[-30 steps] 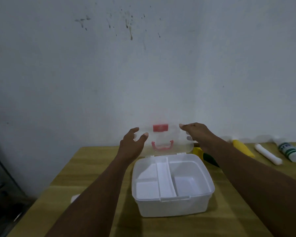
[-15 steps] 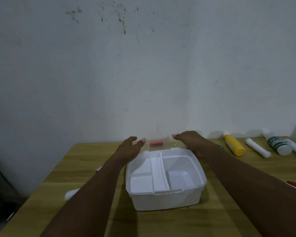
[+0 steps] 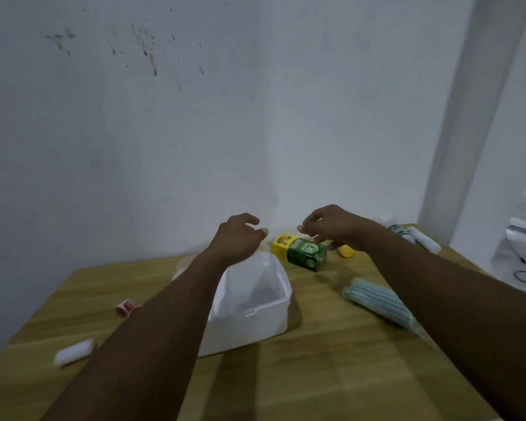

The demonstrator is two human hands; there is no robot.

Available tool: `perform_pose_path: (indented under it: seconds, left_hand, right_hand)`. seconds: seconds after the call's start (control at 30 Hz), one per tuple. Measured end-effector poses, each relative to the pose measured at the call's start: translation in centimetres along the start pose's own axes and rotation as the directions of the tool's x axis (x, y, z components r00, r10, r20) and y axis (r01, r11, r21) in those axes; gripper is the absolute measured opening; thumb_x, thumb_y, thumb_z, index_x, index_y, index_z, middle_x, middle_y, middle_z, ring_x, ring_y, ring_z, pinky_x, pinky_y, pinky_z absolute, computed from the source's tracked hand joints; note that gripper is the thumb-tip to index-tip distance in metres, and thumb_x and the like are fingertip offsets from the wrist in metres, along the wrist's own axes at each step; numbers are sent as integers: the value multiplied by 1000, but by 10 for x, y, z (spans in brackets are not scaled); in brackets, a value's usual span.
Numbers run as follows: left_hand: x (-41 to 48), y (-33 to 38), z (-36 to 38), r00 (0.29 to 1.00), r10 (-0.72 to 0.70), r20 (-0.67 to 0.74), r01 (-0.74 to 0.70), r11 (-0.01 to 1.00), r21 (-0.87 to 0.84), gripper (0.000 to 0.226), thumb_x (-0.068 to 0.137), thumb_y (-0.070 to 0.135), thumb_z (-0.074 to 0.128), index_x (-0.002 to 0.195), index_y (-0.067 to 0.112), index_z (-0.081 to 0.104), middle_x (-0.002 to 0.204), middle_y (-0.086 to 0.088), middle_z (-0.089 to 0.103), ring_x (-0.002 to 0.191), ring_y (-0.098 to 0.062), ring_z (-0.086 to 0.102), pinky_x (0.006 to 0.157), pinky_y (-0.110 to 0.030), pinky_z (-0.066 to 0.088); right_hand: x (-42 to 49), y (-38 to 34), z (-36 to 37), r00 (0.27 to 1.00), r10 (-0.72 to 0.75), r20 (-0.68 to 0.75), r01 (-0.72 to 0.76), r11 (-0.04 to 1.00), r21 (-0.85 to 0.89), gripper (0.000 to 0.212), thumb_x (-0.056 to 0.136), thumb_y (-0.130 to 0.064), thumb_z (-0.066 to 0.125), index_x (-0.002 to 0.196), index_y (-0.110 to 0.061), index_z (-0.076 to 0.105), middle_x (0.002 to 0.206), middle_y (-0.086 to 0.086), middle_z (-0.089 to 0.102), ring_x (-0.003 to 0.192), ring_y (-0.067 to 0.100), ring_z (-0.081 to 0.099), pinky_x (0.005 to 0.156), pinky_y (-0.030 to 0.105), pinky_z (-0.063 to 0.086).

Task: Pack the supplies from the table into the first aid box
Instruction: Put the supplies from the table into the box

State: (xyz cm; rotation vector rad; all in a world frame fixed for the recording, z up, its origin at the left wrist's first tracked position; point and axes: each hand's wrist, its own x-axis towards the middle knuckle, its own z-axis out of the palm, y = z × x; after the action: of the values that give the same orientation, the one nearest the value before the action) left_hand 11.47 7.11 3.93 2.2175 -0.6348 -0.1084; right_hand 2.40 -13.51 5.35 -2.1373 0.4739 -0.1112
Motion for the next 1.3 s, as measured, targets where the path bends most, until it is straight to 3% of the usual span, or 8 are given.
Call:
perform_pose_path:
  seconds: [0.23, 0.37, 0.43, 0.6, 0.77, 1.07, 1.3]
  left_hand:
    - [-11, 65, 70, 978, 170, 122, -169, 985, -19, 35, 89, 39, 66, 120, 22, 67, 102, 3, 72, 100, -17, 65, 87, -31, 53]
    - [-16, 85, 107, 955, 216, 205, -218, 976, -13, 32, 87, 38, 67, 115, 23, 68, 103, 3, 71, 99, -19, 64, 86, -33, 54]
    - [-18, 89, 124, 945, 224, 238, -231, 973, 2, 30, 85, 40, 69, 111, 25, 69, 102, 4, 70, 100, -18, 64, 90, -35, 53]
    - [-20, 94, 149, 926, 229, 300, -252, 967, 41, 30, 87, 37, 69, 112, 22, 69, 102, 3, 70, 95, -14, 64, 89, -29, 49]
    - [-17, 92, 158, 919, 200, 339, -237, 969, 73, 32, 87, 40, 68, 115, 24, 68, 107, 2, 68, 101, -17, 64, 91, -33, 50]
    - [-12, 86, 160, 922, 177, 344, -217, 973, 80, 34, 87, 40, 68, 117, 24, 67, 109, 2, 67, 103, -17, 64, 94, -35, 51]
    - [-9, 93, 170, 922, 171, 347, -207, 976, 67, 30, 85, 40, 70, 112, 27, 68, 107, 2, 69, 102, -17, 65, 92, -34, 51]
  right_hand:
    - [-43, 47, -57, 994, 66, -92, -78, 988, -134, 29, 89, -32, 72, 106, -8, 70, 105, 16, 68, 83, 21, 62, 67, 35, 49]
    - [-61, 76, -78, 983, 125, -136, -147, 975, -164, 27, 88, -28, 71, 109, -9, 70, 113, 15, 70, 94, 26, 68, 80, 41, 56]
    - [-69, 91, -85, 976, 158, -149, -182, 969, -168, 27, 89, -27, 70, 109, -10, 70, 113, 15, 71, 90, 23, 67, 83, 42, 57]
    - [-79, 116, -95, 964, 225, -139, -247, 954, -170, 26, 89, -26, 70, 109, -9, 69, 112, 16, 70, 84, 19, 64, 75, 37, 54]
    - [-78, 124, -92, 968, 221, -121, -239, 956, -167, 27, 88, -24, 71, 109, -8, 68, 101, 11, 69, 81, 18, 63, 61, 30, 51]
    - [-71, 123, -87, 974, 191, -118, -210, 962, -174, 20, 86, -24, 73, 104, -14, 69, 109, 14, 69, 84, 21, 66, 59, 28, 54]
    - [-72, 128, -94, 971, 203, -126, -223, 960, -172, 21, 87, -24, 72, 105, -15, 68, 106, 13, 70, 90, 22, 68, 69, 34, 56]
